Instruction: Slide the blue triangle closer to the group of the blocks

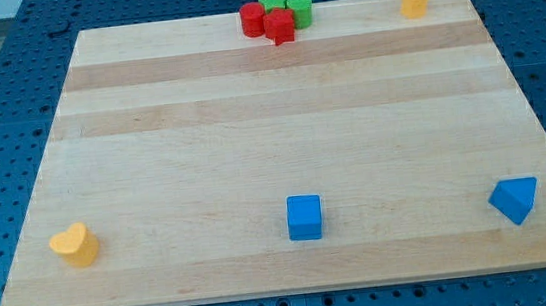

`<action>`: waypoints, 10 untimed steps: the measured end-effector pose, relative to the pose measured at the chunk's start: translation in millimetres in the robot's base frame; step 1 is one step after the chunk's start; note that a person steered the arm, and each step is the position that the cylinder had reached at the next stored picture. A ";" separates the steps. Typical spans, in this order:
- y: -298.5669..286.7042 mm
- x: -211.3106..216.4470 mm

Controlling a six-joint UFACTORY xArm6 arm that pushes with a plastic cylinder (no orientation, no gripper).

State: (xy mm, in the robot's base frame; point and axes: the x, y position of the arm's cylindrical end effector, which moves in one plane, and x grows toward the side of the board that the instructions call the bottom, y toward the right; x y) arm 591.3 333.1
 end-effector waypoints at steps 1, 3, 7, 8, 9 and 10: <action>-39.7 23.8; -99.7 -0.2; -73.6 13.4; -105.5 0.1; -127.4 -24.9; -121.9 -28.7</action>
State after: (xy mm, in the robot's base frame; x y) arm 562.6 211.2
